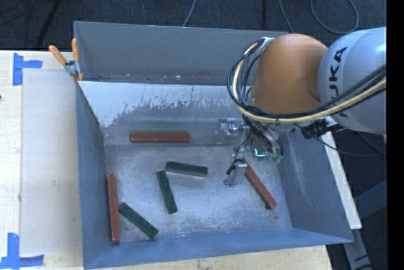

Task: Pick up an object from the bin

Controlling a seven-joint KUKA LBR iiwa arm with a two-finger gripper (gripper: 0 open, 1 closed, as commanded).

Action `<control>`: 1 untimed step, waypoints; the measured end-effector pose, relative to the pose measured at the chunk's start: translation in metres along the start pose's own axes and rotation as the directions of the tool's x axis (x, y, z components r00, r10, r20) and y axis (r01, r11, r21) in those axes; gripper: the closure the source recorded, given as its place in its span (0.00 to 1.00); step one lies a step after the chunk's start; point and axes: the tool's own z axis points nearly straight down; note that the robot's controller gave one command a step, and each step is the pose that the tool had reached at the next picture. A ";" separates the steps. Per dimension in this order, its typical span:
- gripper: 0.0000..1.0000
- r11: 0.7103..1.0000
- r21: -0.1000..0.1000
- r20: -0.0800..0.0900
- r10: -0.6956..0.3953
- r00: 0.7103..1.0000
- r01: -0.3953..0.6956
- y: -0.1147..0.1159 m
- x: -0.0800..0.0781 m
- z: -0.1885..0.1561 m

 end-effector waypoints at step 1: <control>0.00 1.000 0.000 0.002 -0.024 1.000 0.024 0.031 -0.039 0.120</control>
Offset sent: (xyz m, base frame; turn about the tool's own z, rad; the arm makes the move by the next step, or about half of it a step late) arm 0.0387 0.0304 -0.1154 -0.0173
